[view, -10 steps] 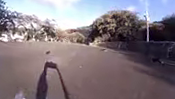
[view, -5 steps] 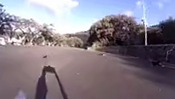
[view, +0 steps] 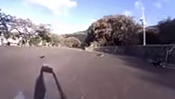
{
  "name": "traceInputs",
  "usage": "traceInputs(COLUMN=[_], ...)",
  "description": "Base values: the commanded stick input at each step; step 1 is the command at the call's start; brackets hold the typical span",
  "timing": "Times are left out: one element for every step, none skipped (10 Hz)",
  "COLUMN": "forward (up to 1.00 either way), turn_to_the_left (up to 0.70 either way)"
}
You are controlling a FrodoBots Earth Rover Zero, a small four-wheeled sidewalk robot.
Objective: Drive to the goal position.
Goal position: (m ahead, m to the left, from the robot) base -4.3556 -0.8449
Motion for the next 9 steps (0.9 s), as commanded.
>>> traceInputs(forward=[0.69, 0.69, 0.69, 0.69, 0.69, 0.69, 0.69, 0.07, 0.06], turn_to_the_left=[0.02, 0.02, 0.02, 0.02, 0.02, 0.02, 0.02, 0.0, 0.0])
